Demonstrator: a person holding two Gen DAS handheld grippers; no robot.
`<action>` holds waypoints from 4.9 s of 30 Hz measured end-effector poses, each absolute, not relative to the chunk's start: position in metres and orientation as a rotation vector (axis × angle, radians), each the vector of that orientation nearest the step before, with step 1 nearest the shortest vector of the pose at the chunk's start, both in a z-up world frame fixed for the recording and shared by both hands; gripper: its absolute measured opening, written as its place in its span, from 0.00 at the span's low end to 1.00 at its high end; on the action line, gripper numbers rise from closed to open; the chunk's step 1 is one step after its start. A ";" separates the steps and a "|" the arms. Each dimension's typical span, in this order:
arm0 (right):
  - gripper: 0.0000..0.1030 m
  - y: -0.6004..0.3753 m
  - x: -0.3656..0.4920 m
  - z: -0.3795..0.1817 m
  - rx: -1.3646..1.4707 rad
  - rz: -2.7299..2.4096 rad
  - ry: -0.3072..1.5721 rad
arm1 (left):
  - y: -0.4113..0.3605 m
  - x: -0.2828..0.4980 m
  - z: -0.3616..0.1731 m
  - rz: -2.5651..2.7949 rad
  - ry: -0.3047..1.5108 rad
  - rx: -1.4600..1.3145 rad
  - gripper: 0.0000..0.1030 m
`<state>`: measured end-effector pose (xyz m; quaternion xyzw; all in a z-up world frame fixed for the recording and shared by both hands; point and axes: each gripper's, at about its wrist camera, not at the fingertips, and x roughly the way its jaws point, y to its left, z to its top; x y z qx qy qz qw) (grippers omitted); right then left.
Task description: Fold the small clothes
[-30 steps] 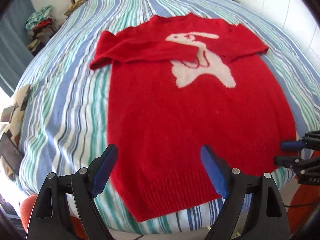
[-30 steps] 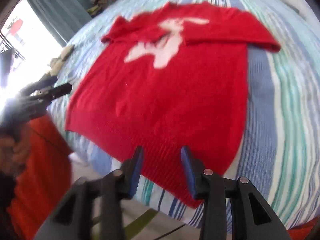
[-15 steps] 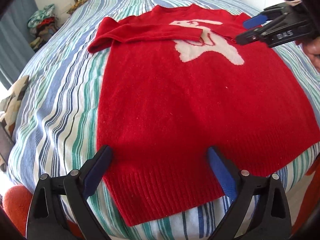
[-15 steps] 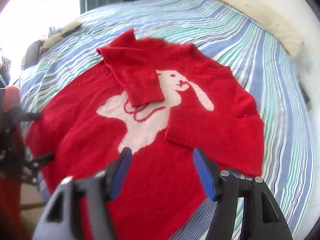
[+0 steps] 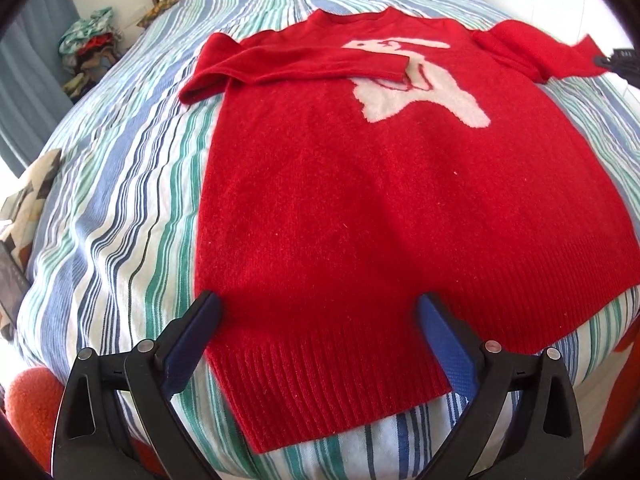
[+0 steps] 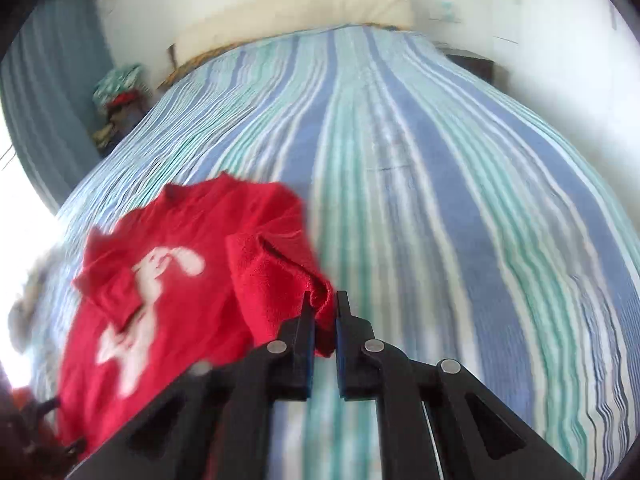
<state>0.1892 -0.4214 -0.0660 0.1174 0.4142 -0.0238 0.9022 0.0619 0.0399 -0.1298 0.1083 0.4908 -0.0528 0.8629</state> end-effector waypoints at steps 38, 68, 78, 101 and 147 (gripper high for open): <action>0.03 -0.601 0.105 -0.155 0.442 -0.499 0.900 | 0.038 0.060 -0.138 -0.056 0.983 0.250 1.00; 0.79 -0.462 -0.024 -0.022 0.143 -0.435 0.612 | -0.082 0.256 -0.131 -0.323 1.144 0.556 0.52; 0.79 -0.463 -0.020 -0.026 0.156 -0.426 0.607 | 0.085 0.276 -0.034 -0.081 1.019 -0.009 0.06; 0.79 -0.453 -0.004 -0.036 0.113 -0.431 0.681 | 0.362 0.227 -0.139 0.675 1.163 -0.120 0.05; 0.72 -0.225 0.050 -0.102 0.088 0.410 0.986 | -0.013 0.048 -0.140 -0.315 1.044 0.393 0.80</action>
